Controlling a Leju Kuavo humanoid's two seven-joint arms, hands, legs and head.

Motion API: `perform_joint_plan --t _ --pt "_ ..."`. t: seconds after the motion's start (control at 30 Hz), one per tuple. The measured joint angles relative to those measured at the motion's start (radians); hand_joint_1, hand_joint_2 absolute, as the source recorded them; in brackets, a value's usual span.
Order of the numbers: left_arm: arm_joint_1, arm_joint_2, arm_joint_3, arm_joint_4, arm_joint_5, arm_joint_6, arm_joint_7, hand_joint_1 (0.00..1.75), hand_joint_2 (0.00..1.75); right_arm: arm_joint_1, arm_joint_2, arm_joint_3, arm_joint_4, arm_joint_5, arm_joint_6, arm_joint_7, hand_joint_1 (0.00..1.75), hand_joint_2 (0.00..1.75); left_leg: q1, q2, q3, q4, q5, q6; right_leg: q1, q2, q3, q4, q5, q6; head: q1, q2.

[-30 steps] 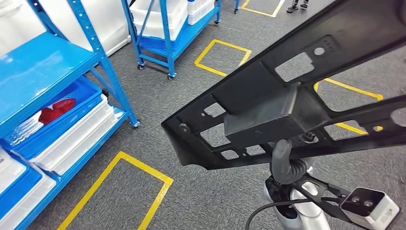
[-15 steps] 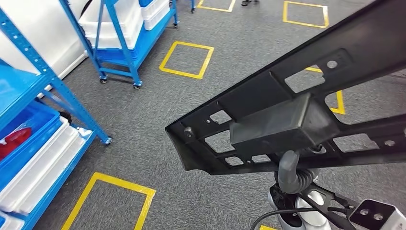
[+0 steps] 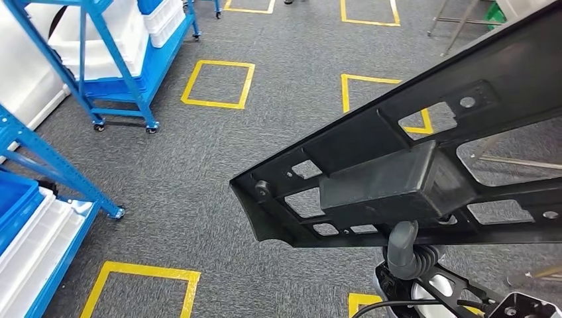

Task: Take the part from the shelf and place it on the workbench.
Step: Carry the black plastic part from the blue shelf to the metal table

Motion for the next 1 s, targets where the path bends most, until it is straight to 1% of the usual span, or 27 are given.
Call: perform_joint_plan --t 0.03,0.07,0.13,0.17,0.23,0.27,0.3,0.33,0.37,0.4,0.43,0.47,0.5,0.53,0.57,0.6,0.63,0.67,0.7,0.73,0.8,0.83,0.87,0.9,0.93,0.97,1.0 --pt "-0.001 0.0 0.0 0.0 -0.001 0.0 0.004 0.0 1.75 -0.006 0.0 0.002 0.0 0.0 -0.002 0.0 1.75 1.75 -0.002 0.008 0.002 0.0 -0.003 -0.005 0.005 -0.014 0.022 -0.043 0.01 -0.006 0.0 0.0" --pt "-0.003 0.0 -0.001 0.0 -0.002 0.0 0.008 0.0 1.75 -0.012 0.0 0.003 0.0 0.001 -0.004 0.0 1.75 1.75 -0.003 0.017 0.004 0.0 -0.005 -0.01 0.01 -0.021 0.03 -0.061 0.01 -0.012 0.0 0.0" --pt "-0.007 0.0 -0.001 0.0 -0.003 0.002 0.016 0.0 1.75 -0.019 0.0 0.005 0.001 0.003 -0.01 0.0 1.75 1.75 -0.003 0.035 0.009 -0.002 -0.009 -0.02 0.013 0.0 0.029 -0.064 0.011 -0.022 -0.001 0.0" --pt "-0.01 0.0 -0.001 0.0 -0.003 0.002 0.021 0.0 1.75 -0.023 -0.001 0.006 0.001 0.004 -0.013 0.0 1.75 1.75 -0.001 0.031 0.01 0.001 -0.014 -0.025 0.011 0.011 0.031 -0.069 0.014 -0.027 -0.001 0.0" --pt "-0.013 0.0 -0.002 0.0 0.0 0.005 0.027 0.0 1.75 -0.031 -0.002 0.008 0.002 0.001 -0.016 0.0 1.75 1.75 0.003 -0.01 -0.008 0.054 -0.049 -0.032 0.006 0.031 0.039 -0.08 0.02 -0.039 -0.002 0.0" --pt "-0.012 0.0 -0.002 0.0 0.002 0.008 0.029 0.0 1.75 -0.035 -0.002 0.009 0.003 -0.003 -0.016 0.0 1.75 1.75 0.005 -0.039 -0.034 0.11 -0.079 -0.034 0.005 0.041 0.04 -0.082 0.021 -0.043 -0.003 0.0" --pt "-0.009 0.0 -0.001 0.0 0.004 0.01 0.03 0.0 1.75 -0.038 -0.003 0.01 0.005 -0.008 -0.015 0.0 1.75 1.75 0.005 -0.057 -0.069 0.18 -0.111 -0.035 0.005 0.053 0.04 -0.082 0.021 -0.046 -0.005 0.0" --pt "-0.006 0.0 -0.001 0.0 0.007 0.012 0.029 0.0 1.75 -0.038 -0.004 0.011 0.008 -0.012 -0.015 0.0 1.75 1.75 0.006 -0.067 -0.103 0.243 -0.132 -0.036 0.006 0.066 0.04 -0.081 0.021 -0.047 -0.006 0.0" --pt "-0.003 0.001 -0.001 0.0 0.007 0.013 0.028 0.0 1.75 -0.038 -0.004 0.011 0.012 -0.015 -0.015 0.0 1.75 1.75 0.006 -0.071 -0.125 0.279 -0.136 -0.037 0.006 0.081 0.041 -0.081 0.021 -0.048 -0.006 0.0" --pt "-0.001 0.001 -0.001 0.0 0.007 0.012 0.025 0.0 1.75 -0.038 -0.006 0.011 0.015 -0.016 -0.017 0.0 1.75 1.75 0.006 -0.072 -0.131 0.278 -0.119 -0.037 0.006 0.096 0.041 -0.08 0.021 -0.047 -0.006 0.0" --pt "0.0 0.001 -0.001 0.0 0.006 0.009 0.022 0.0 1.75 -0.039 -0.007 0.011 0.019 -0.014 -0.021 0.0 1.75 1.75 0.007 -0.077 -0.118 0.239 -0.084 -0.037 0.005 0.11 0.043 -0.078 0.02 -0.045 -0.006 0.0" --pt "0.0 0.001 -0.001 0.0 0.005 0.006 0.02 0.0 1.75 -0.041 -0.009 0.011 0.021 -0.012 -0.027 0.0 1.75 1.75 0.009 -0.09 -0.091 0.172 -0.042 -0.036 0.004 0.123 0.044 -0.075 0.018 -0.043 -0.006 0.0" --pt "0.0 0.002 -0.001 0.0 0.002 0.002 0.019 0.0 1.75 -0.044 -0.011 0.011 0.023 -0.01 -0.035 0.0 1.75 1.75 0.011 -0.113 -0.063 0.104 -0.012 -0.035 0.004 0.136 0.043 -0.07 0.015 -0.038 -0.006 0.0" --pt "0.0 0.002 -0.001 0.0 0.0 -0.002 0.018 0.0 1.75 -0.047 -0.013 0.012 0.025 -0.007 -0.042 0.0 1.75 1.75 0.013 -0.132 -0.041 0.053 0.007 -0.033 0.004 0.147 0.041 -0.066 0.013 -0.033 -0.005 0.0" --pt "-0.001 0.003 -0.001 0.0 -0.002 -0.004 0.018 0.0 1.75 -0.05 -0.015 0.012 0.026 -0.006 -0.047 0.0 1.75 1.75 0.013 -0.146 -0.029 0.023 0.013 -0.031 0.004 0.158 0.037 -0.062 0.012 -0.027 -0.006 0.0" --pt "-0.002 0.003 -0.001 0.0 -0.003 -0.005 0.018 0.0 1.75 -0.051 -0.017 0.012 0.026 -0.005 -0.05 0.0 1.75 1.75 0.011 -0.149 -0.024 0.014 0.009 -0.026 0.003 0.169 0.033 -0.061 0.012 -0.02 -0.006 0.0" --pt "-0.005 0.003 -0.001 0.0 -0.002 -0.004 0.018 0.0 1.75 -0.052 -0.019 0.012 0.027 -0.005 -0.051 0.0 1.75 1.75 0.01 -0.139 -0.023 0.012 0.01 -0.019 0.0 0.179 0.031 -0.063 0.014 -0.013 -0.006 0.0" --pt "-0.008 0.002 -0.001 0.0 -0.001 -0.004 0.018 0.0 1.75 -0.051 -0.022 0.012 0.027 -0.006 -0.051 0.0 1.75 1.75 0.009 -0.128 -0.02 0.008 0.013 -0.012 -0.001 0.177 0.029 -0.061 0.013 -0.008 -0.006 0.0" --pt "-0.01 0.001 -0.001 0.0 -0.001 -0.003 0.017 0.0 1.75 -0.052 -0.025 0.013 0.027 -0.007 -0.05 0.0 1.75 1.75 0.009 -0.116 -0.017 0.003 0.016 -0.004 -0.001 0.159 0.022 -0.047 0.004 -0.003 -0.003 0.0" --pt "-0.011 0.0 -0.001 0.0 -0.001 -0.001 0.016 0.0 1.75 -0.054 -0.026 0.013 0.028 -0.008 -0.05 0.0 1.75 1.75 0.01 -0.103 -0.016 -0.002 0.018 0.002 0.0 0.132 0.006 -0.016 -0.015 0.001 -0.001 0.0" --pt "-0.008 -0.001 -0.002 0.0 -0.006 0.003 0.016 0.0 1.75 -0.056 -0.028 0.014 0.033 -0.007 -0.052 0.0 1.75 1.75 0.007 -0.077 -0.014 -0.005 0.018 0.008 0.0 0.075 -0.054 0.104 -0.075 0.007 0.004 0.0" --pt "-0.005 -0.001 -0.002 0.0 -0.01 0.005 0.019 0.0 1.75 -0.056 -0.029 0.014 0.036 -0.007 -0.053 0.0 1.75 1.75 0.005 -0.063 -0.014 -0.005 0.017 0.01 -0.002 0.063 -0.087 0.168 -0.099 0.01 0.004 0.0" --pt "-0.004 -0.001 -0.002 0.0 -0.012 0.006 0.022 0.0 1.75 -0.054 -0.031 0.014 0.04 -0.006 -0.054 0.0 1.75 1.75 0.004 -0.049 -0.014 -0.005 0.015 0.011 -0.004 0.057 -0.109 0.21 -0.109 0.012 0.004 0.0" --pt "-0.003 -0.002 -0.003 0.0 -0.014 0.008 0.026 0.0 1.75 -0.052 -0.034 0.014 0.044 -0.007 -0.054 0.0 1.75 1.75 0.003 -0.036 -0.013 -0.005 0.013 0.011 -0.005 0.053 -0.113 0.214 -0.099 0.012 0.004 0.0" --pt "-0.003 -0.003 -0.003 0.0 -0.015 0.011 0.029 0.0 1.75 -0.049 -0.038 0.014 0.046 -0.009 -0.053 0.0 1.75 1.75 0.002 -0.024 -0.01 -0.005 0.011 0.01 -0.005 0.047 -0.094 0.177 -0.072 0.01 0.004 0.0" --pt "-0.003 -0.006 -0.003 0.0 -0.015 0.014 0.032 0.0 1.75 -0.046 -0.042 0.014 0.048 -0.012 -0.052 0.0 1.75 1.75 0.002 -0.013 -0.006 -0.005 0.008 0.008 -0.003 0.035 -0.059 0.109 -0.036 0.007 0.004 0.0" --pt "-0.003 -0.008 -0.003 0.0 -0.015 0.018 0.035 0.0 1.75 -0.044 -0.047 0.013 0.048 -0.015 -0.05 0.0 1.75 1.75 0.001 -0.003 -0.002 -0.005 0.004 0.005 0.001 0.01 -0.02 0.034 -0.009 0.002 0.004 0.0"
